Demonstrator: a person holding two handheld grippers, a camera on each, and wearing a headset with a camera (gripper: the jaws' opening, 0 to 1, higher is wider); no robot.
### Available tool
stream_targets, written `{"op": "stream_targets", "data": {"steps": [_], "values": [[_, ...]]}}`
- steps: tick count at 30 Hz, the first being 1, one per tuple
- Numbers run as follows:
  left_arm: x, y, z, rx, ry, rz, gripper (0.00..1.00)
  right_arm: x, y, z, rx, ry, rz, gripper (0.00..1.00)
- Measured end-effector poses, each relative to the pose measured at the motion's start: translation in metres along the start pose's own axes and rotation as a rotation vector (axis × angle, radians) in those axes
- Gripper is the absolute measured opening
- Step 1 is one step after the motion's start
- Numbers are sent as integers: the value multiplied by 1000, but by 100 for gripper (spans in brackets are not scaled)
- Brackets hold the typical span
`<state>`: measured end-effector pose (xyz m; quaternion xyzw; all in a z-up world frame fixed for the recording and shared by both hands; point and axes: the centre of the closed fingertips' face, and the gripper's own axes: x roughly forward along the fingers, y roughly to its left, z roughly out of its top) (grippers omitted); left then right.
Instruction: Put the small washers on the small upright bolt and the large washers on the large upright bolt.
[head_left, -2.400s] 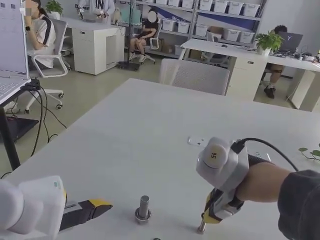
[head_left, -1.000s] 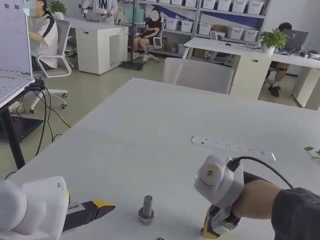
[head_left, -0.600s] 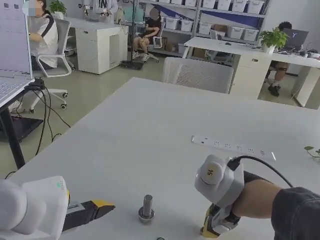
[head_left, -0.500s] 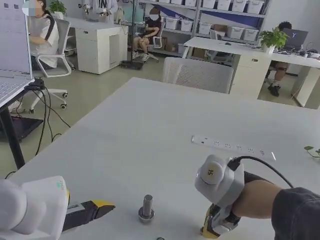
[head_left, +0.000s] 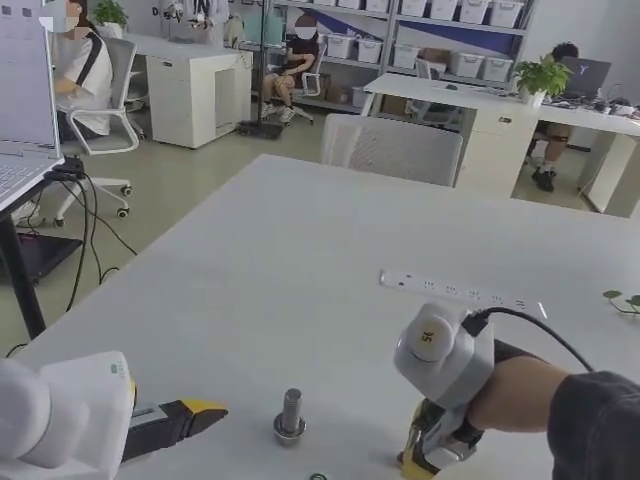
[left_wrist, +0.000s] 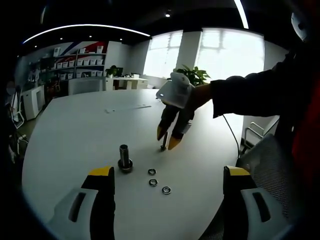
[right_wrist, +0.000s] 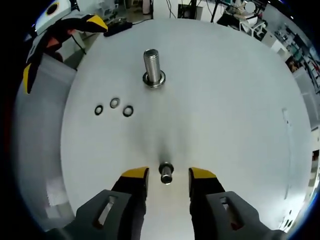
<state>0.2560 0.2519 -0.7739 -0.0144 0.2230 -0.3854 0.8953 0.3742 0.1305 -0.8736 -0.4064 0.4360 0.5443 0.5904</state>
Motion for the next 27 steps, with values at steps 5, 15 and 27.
{"op": "stream_targets", "data": {"steps": [5, 15, 27], "values": [[-1, 0, 0, -1, -1, -1, 90, -2, -1, 1, 5, -7, -7, 36], [-1, 0, 1, 0, 1, -3, 90, -7, -1, -1, 14, -17, -18, 40], [-2, -2, 1, 4, 3, -9, 90, -20, 1, -10, 30, -35, -44, 40]]}}
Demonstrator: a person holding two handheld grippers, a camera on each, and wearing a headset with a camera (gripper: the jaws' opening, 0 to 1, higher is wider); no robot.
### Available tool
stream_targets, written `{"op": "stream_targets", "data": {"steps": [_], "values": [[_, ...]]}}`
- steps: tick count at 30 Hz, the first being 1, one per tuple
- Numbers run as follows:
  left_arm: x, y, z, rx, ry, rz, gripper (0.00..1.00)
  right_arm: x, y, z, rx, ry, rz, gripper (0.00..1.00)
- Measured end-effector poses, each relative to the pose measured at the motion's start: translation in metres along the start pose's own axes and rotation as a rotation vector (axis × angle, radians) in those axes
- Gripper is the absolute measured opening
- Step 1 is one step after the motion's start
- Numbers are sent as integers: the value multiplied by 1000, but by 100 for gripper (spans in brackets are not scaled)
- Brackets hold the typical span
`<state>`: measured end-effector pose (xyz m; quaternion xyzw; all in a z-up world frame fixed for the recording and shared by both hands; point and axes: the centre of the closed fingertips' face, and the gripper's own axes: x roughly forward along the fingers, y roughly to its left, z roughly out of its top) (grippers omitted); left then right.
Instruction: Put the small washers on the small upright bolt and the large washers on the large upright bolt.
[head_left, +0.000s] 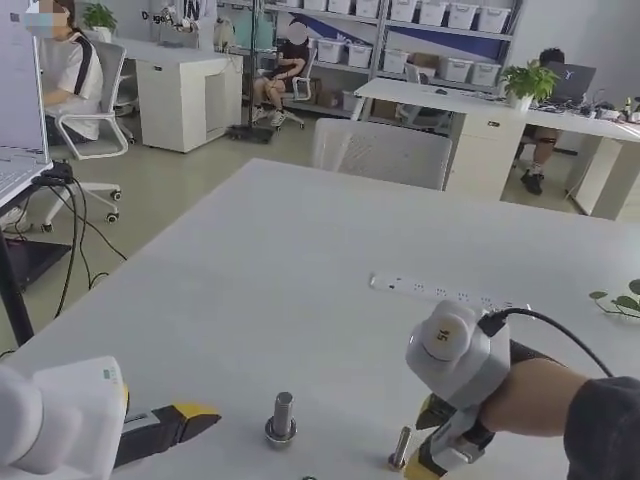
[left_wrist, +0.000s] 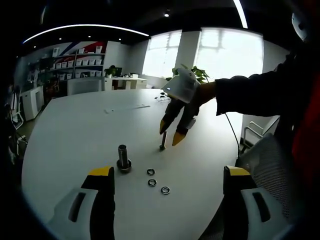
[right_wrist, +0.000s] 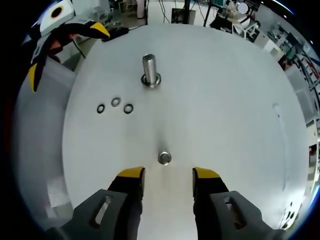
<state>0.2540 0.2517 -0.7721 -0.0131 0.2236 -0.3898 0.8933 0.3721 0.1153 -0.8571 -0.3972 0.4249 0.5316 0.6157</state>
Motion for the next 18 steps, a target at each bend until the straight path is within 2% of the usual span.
{"op": "stream_targets", "data": {"steps": [18], "values": [[0, -1, 0, 4, -3, -1, 90, -13, 23, -13, 2, -11, -15, 39]]}}
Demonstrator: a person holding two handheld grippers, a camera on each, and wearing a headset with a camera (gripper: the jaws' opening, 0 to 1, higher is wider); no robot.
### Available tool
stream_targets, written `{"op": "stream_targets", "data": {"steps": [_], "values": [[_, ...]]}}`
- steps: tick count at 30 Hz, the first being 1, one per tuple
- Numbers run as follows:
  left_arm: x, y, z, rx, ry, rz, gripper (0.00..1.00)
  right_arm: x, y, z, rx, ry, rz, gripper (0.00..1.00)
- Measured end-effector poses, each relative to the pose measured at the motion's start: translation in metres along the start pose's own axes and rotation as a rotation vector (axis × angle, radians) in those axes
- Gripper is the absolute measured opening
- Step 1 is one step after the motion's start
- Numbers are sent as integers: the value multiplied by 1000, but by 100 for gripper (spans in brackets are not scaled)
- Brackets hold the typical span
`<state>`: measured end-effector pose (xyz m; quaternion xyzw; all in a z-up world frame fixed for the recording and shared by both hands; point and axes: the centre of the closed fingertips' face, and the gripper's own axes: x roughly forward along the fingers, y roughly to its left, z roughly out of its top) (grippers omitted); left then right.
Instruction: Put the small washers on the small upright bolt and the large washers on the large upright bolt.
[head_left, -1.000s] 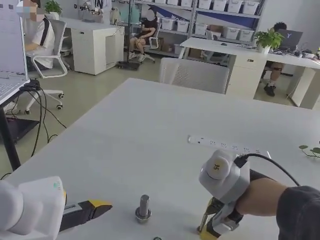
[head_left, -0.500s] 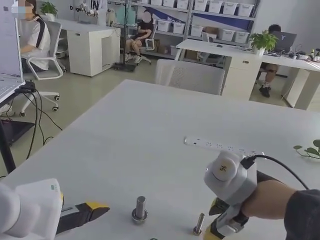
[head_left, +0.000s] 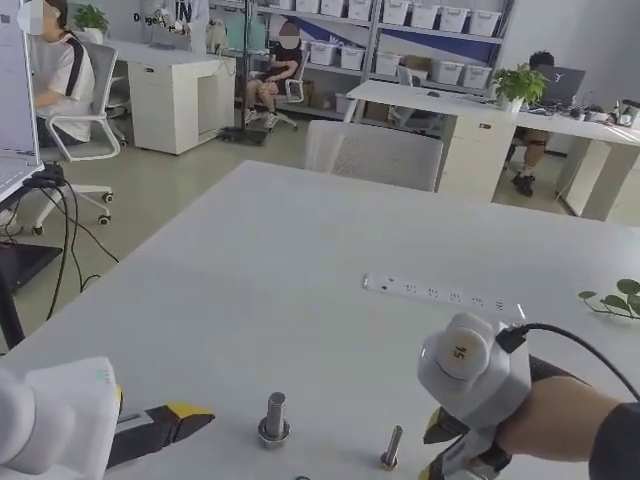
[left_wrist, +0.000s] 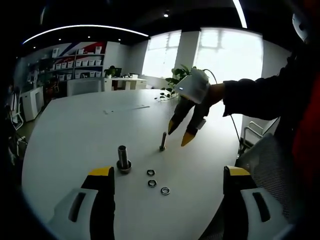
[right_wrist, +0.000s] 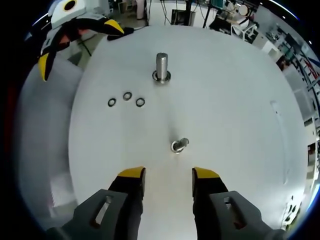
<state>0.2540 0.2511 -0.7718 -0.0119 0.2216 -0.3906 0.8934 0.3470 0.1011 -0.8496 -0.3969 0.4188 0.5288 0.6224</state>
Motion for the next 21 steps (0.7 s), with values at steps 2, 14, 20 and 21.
{"op": "stream_targets", "data": {"steps": [2, 14, 20, 21], "values": [[0, 0, 0, 1, -1, 1, 90, -1, 5, -1, 2, 0, 2, 39], [-1, -1, 1, 4, 1, -1, 90, -2, 41, -3, -18, -2, 39, 38], [-2, -2, 2, 6, 0, 1, 90, -1, 56, 12, -52, -18, 69, 37], [-2, -2, 2, 7, 0, 1, 90, -1, 57, 14, -62, -16, 70, 37]]}}
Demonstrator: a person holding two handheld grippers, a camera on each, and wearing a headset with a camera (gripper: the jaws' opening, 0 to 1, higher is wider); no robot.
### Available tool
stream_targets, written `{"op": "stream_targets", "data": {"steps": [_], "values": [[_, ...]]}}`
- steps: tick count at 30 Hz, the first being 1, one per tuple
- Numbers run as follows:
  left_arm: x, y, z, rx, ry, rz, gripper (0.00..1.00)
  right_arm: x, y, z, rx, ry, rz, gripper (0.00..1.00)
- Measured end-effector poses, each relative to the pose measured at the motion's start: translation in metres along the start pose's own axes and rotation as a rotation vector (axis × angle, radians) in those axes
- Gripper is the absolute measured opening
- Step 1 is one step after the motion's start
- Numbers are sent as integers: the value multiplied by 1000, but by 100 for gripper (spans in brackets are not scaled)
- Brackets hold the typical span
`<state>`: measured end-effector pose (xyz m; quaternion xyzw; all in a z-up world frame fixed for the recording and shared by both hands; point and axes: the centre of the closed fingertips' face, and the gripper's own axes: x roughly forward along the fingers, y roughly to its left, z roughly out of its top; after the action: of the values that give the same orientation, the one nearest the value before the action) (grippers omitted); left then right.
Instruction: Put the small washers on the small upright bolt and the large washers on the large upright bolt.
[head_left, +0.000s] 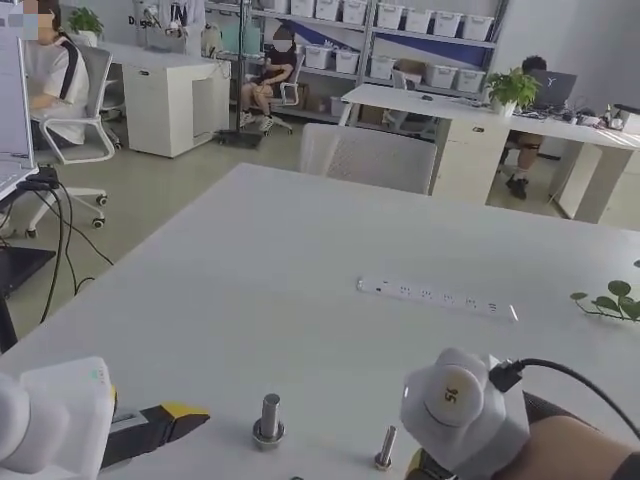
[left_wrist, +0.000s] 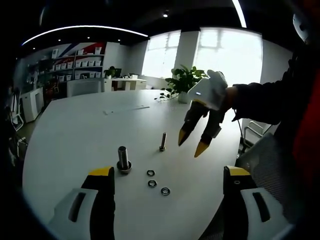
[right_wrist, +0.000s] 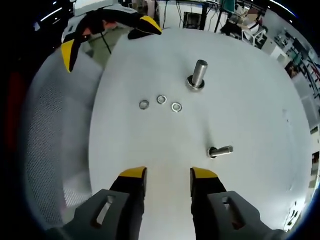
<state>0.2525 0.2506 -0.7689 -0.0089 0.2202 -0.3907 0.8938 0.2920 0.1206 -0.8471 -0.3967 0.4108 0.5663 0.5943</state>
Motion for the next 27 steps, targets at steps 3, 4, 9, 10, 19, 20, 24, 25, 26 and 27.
{"op": "stream_targets", "data": {"steps": [3, 4, 9, 10, 19, 20, 24, 25, 26, 27], "values": [[0, 0, 1, 2, -1, 0, 90, 0, 1, 10, -29, 1, 3, 36], [0, 0, 1, 3, -1, 1, 90, 1, 1, 14, -43, 1, 4, 36], [0, -1, 1, 6, 3, 1, 89, 6, -2, 27, -90, 10, 8, 34], [0, -1, 2, 10, 3, 3, 90, 8, -3, 30, -98, 12, 8, 34], [-4, 0, 5, 21, 8, 13, 89, 18, -13, 63, -153, -3, 24, 30], [-4, -1, 5, 19, 11, 11, 90, 20, -13, 66, -153, -4, 31, 30], [-6, 1, 6, 22, 11, 19, 89, 28, -14, 74, -184, 5, 40, 29], [-6, 0, 6, 20, 12, 17, 89, 30, -14, 76, -186, 4, 42, 28], [-7, 0, 6, 21, 10, 19, 89, 31, -15, 77, -188, 5, 42, 28], [-7, 1, 6, 23, 11, 22, 89, 33, -15, 78, -193, 12, 45, 28]]}}
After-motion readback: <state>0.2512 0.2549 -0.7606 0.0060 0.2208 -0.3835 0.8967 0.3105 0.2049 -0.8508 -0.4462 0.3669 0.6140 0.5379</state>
